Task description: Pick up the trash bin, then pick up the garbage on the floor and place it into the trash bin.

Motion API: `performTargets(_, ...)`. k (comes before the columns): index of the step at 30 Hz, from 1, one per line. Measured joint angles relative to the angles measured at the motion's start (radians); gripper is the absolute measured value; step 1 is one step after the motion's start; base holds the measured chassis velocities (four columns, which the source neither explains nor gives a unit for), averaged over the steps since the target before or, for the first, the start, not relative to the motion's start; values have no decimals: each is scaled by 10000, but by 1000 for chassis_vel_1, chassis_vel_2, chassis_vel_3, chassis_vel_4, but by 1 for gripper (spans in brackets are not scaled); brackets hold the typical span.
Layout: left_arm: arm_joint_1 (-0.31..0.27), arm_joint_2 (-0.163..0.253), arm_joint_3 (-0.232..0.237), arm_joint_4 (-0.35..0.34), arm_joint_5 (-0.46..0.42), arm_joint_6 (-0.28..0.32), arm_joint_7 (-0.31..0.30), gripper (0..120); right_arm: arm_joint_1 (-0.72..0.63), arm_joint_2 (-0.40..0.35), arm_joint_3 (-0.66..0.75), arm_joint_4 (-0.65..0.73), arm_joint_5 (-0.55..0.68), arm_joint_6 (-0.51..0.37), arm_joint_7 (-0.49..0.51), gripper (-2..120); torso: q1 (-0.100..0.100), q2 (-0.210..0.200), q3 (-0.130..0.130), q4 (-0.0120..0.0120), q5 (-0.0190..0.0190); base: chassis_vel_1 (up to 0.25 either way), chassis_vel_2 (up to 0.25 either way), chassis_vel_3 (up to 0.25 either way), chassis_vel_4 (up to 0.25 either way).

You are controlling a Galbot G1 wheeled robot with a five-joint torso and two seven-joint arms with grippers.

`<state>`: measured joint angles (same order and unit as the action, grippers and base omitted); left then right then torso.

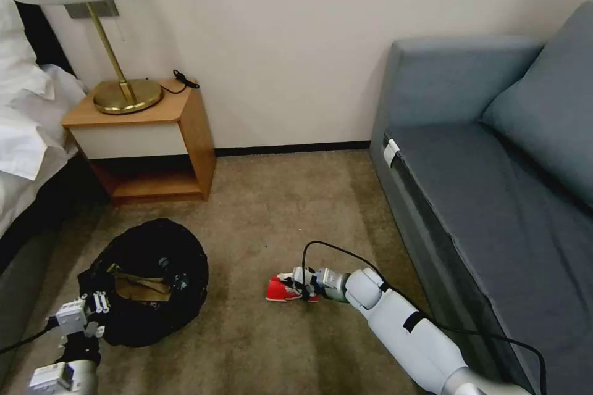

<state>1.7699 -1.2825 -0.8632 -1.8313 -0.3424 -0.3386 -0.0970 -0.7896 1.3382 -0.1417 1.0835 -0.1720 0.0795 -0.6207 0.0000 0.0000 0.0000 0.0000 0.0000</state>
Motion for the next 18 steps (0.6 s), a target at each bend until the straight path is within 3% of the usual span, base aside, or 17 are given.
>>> performTargets(11, 24, -71, 23, 20, 83, -110, 0, 5, -179, -108, 48, 992, 763, -125, 129, 0, 0, 0, 0, 0, 0, 0, 0, 0, 0)
performTargets(18, -44, -166, 125, 32, 215, -112, 0, 5, -182, 1, -341, 1861, 2457, 123, 965, 0, 0, 0, 0, -1, 0, 0, 0, 0, 0)
